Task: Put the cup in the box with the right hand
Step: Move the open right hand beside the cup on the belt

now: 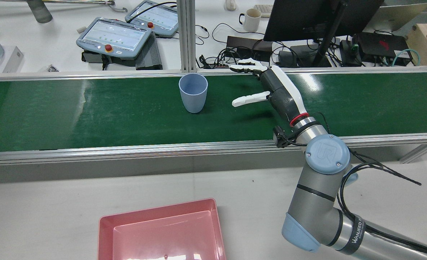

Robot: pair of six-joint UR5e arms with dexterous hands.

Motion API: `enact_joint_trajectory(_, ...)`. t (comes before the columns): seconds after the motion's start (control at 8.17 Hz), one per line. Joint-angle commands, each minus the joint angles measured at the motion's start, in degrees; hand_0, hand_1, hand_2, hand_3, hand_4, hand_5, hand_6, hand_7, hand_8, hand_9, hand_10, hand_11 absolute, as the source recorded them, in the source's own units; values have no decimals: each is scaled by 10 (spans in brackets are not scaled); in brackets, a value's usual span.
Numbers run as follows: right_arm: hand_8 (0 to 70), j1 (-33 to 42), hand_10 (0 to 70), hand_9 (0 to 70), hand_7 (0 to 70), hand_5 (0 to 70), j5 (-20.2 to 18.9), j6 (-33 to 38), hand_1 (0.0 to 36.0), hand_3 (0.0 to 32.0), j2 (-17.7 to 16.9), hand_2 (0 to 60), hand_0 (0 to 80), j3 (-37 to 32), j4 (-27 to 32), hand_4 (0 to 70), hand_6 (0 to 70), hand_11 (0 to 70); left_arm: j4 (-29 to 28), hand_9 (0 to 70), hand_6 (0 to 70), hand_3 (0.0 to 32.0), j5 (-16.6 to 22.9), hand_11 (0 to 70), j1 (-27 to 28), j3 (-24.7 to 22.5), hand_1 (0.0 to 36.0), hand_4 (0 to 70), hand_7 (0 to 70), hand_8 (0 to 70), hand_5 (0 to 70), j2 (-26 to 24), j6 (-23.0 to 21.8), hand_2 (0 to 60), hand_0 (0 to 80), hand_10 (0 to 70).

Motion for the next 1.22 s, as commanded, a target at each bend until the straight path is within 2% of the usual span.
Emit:
enact_joint_trajectory(0.0, 17, 0, 37, 77, 303, 54, 10, 0, 147, 22, 5, 31, 531, 0, -3, 230, 63, 73, 0, 0, 0, 0, 0, 0, 0, 0, 0, 0, 0, 0, 0, 0, 0, 0, 0, 0)
enact_joint_trajectory(0.37, 19, 1, 40, 83, 318, 54, 11, -1, 150, 14, 13, 50, 530, -15, -2, 247, 66, 76, 0, 0, 0, 0, 0, 0, 0, 0, 0, 0, 0, 0, 0, 0, 0, 0, 0, 0)
enact_joint_trajectory(0.61, 23, 0, 41, 91, 332, 54, 11, -2, 152, 14, 41, 62, 528, -39, -2, 253, 69, 77, 0, 0, 0, 0, -1, 0, 0, 0, 0, 0, 0, 0, 0, 0, 0, 0, 0, 0)
enact_joint_trajectory(1.1, 23, -13, 43, 93, 333, 53, 11, -8, 152, 0, 60, 70, 526, -45, -1, 256, 70, 79, 0, 0, 0, 0, -1, 0, 1, 0, 0, 0, 0, 0, 0, 0, 0, 0, 0, 0)
